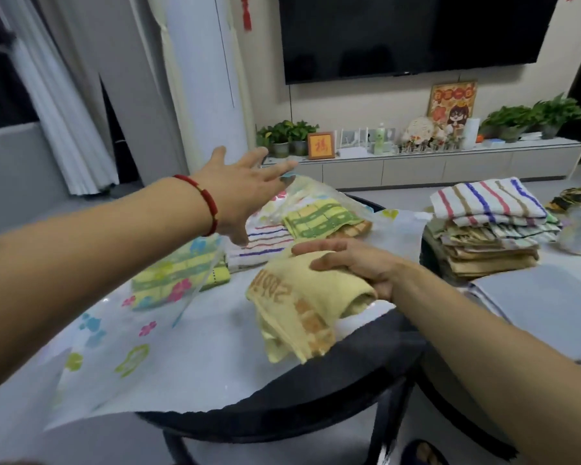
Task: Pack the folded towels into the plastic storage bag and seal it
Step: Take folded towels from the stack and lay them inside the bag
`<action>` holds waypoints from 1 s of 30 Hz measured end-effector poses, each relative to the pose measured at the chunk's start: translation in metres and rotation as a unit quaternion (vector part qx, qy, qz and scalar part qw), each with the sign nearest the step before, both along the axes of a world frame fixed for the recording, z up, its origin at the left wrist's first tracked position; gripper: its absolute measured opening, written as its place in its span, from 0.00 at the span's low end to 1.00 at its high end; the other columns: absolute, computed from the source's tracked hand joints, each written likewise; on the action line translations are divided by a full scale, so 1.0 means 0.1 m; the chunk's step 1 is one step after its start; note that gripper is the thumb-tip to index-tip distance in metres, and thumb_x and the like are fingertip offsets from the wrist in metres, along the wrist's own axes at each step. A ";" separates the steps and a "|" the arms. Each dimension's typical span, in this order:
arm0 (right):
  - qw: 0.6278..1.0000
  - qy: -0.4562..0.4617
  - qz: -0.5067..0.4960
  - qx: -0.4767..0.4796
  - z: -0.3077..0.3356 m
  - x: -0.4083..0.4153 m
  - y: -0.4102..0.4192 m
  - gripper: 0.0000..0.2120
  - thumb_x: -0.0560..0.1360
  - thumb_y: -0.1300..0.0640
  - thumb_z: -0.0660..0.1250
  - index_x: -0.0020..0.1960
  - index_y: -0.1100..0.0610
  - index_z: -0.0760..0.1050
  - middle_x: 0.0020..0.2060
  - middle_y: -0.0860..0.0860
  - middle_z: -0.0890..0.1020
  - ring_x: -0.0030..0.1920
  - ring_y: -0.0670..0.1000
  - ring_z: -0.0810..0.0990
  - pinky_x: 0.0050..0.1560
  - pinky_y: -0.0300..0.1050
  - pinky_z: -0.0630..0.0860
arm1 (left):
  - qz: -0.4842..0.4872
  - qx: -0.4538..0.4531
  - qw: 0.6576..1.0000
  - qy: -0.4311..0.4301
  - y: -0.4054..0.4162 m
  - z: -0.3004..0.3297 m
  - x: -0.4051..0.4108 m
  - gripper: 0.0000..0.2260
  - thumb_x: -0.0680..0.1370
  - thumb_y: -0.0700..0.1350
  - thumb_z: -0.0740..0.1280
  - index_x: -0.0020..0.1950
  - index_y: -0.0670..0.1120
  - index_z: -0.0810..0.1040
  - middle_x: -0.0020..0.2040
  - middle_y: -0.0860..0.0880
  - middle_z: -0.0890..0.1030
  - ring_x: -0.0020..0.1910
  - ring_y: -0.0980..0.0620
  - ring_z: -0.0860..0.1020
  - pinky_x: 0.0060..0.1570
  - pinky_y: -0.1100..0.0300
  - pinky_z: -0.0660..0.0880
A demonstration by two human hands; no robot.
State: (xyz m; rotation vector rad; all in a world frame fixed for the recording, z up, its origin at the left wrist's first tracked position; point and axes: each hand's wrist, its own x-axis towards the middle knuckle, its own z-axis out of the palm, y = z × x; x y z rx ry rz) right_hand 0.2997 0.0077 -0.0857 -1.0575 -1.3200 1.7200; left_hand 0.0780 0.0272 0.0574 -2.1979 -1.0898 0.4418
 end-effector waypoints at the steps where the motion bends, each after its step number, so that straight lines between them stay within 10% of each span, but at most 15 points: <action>1: 1.000 0.000 -0.023 0.008 -0.02 -0.18 0.16 0.17 0.78 0.68 0.68 0.63 0.54 0.85 0.61 0.59 0.86 0.51 0.54 0.88 0.49 0.48 0.86 | 0.001 0.002 1.000 0.000 0.01 0.03 -0.01 0.55 0.66 0.63 0.76 0.80 0.53 0.43 0.79 0.57 0.34 0.79 0.42 0.44 0.67 0.29 0.62; 4: 0.973 0.095 -0.208 0.040 -0.06 -0.69 0.69 0.19 0.78 0.70 0.68 0.64 0.55 0.83 0.62 0.63 0.84 0.43 0.53 0.85 0.42 0.44 0.83 | -0.006 0.017 1.000 -0.004 0.06 0.13 -0.02 0.55 0.65 0.64 0.76 0.80 0.52 0.45 0.80 0.57 0.35 0.78 0.43 0.46 0.66 0.30 0.63; 7: 0.944 0.186 -0.271 0.026 -0.20 -1.04 1.10 0.24 0.83 0.65 0.65 0.77 0.54 0.70 0.69 0.59 0.78 0.57 0.56 0.79 0.54 0.53 0.77 | -0.006 0.025 1.000 -0.010 0.10 0.20 -0.03 0.53 0.66 0.63 0.75 0.80 0.52 0.46 0.80 0.57 0.37 0.78 0.43 0.47 0.65 0.31 0.66; 13: 0.965 0.069 -0.250 -0.040 -0.55 -1.30 1.27 0.22 0.83 0.67 0.61 0.77 0.62 0.65 0.59 0.67 0.81 0.62 0.70 0.81 0.50 0.53 0.82 | -0.013 0.023 1.000 -0.012 0.14 0.22 -0.03 0.52 0.67 0.62 0.75 0.80 0.52 0.46 0.80 0.58 0.37 0.78 0.44 0.47 0.65 0.32 0.66; 19: 0.976 -0.042 -0.214 0.007 -0.48 -1.06 1.06 0.24 0.80 0.64 0.62 0.73 0.46 0.69 0.52 0.56 0.85 0.41 0.57 0.86 0.45 0.52 0.83 | -0.010 0.007 0.999 -0.034 0.08 0.14 -0.01 0.50 0.68 0.62 0.75 0.80 0.53 0.48 0.80 0.57 0.39 0.77 0.44 0.49 0.66 0.32 0.65; 30: 0.910 -0.330 -0.213 0.135 -0.43 0.56 -0.17 0.10 0.74 0.53 0.65 0.42 0.52 0.85 0.35 0.49 0.88 0.30 0.49 0.85 0.30 0.43 0.78 | -0.064 -0.024 0.994 -0.087 -0.02 -0.40 0.37 0.38 0.74 0.61 0.67 0.79 0.57 0.51 0.81 0.57 0.46 0.78 0.42 0.51 0.66 0.33 0.64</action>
